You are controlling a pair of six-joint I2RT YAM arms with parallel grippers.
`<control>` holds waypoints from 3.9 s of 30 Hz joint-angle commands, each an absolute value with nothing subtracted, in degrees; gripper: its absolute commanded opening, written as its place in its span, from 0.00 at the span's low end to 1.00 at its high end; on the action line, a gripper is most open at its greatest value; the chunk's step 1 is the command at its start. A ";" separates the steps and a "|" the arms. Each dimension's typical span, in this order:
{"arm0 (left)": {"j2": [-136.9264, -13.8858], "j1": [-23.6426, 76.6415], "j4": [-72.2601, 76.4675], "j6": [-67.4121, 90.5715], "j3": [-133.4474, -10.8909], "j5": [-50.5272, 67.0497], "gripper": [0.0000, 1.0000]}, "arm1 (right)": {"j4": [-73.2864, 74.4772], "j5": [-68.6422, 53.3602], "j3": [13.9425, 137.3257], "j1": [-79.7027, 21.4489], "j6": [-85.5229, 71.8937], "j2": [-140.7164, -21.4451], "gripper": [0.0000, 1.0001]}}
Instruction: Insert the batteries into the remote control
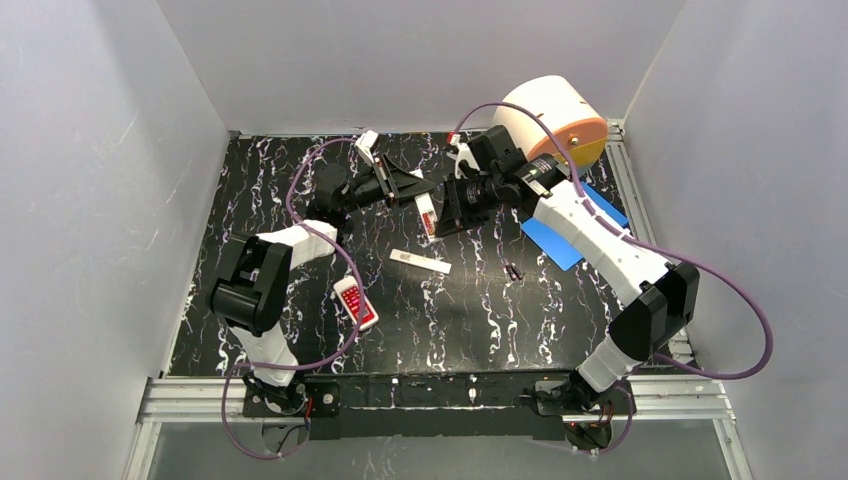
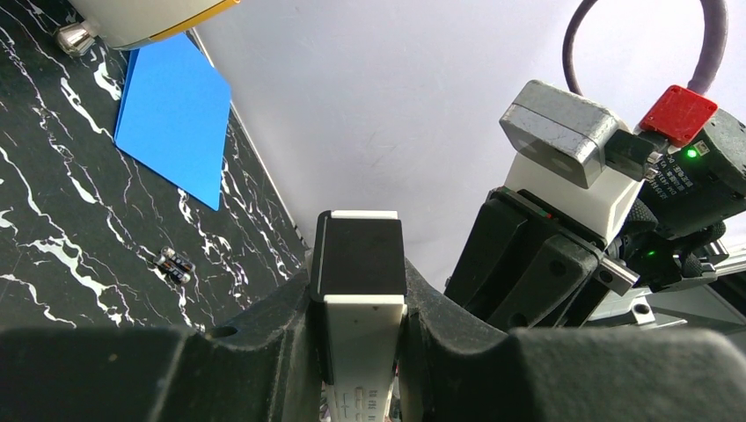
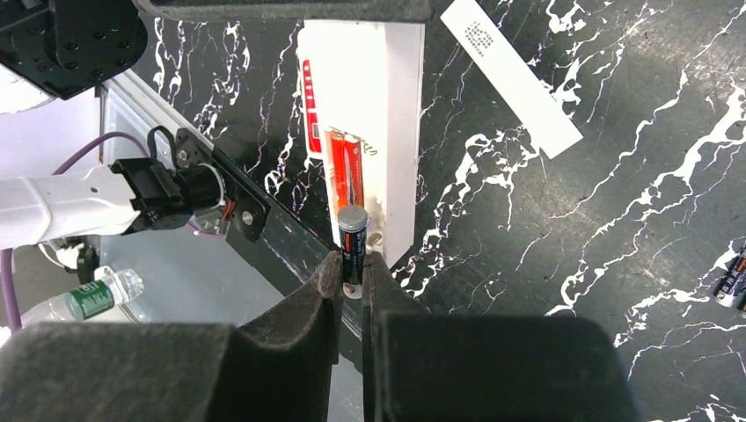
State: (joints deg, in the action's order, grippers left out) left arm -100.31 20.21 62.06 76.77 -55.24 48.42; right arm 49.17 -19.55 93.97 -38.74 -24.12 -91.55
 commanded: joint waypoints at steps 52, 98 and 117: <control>-95.05 21.08 60.32 105.06 -53.59 27.69 0.00 | -2.42 -4.88 67.79 -38.93 -42.99 -66.94 0.82; -91.69 21.31 63.28 115.26 -57.03 25.04 0.00 | -30.82 -0.39 57.22 -38.42 -71.73 -73.98 0.74; -91.96 21.28 63.25 113.49 -56.42 26.21 0.00 | -28.80 -2.10 58.12 -37.84 -74.11 -75.90 0.57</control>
State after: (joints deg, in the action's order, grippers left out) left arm -95.09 20.88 61.01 114.04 -55.22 24.88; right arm -27.66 -2.11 56.36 -38.22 -73.93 -75.61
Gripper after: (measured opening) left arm 0.262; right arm 0.594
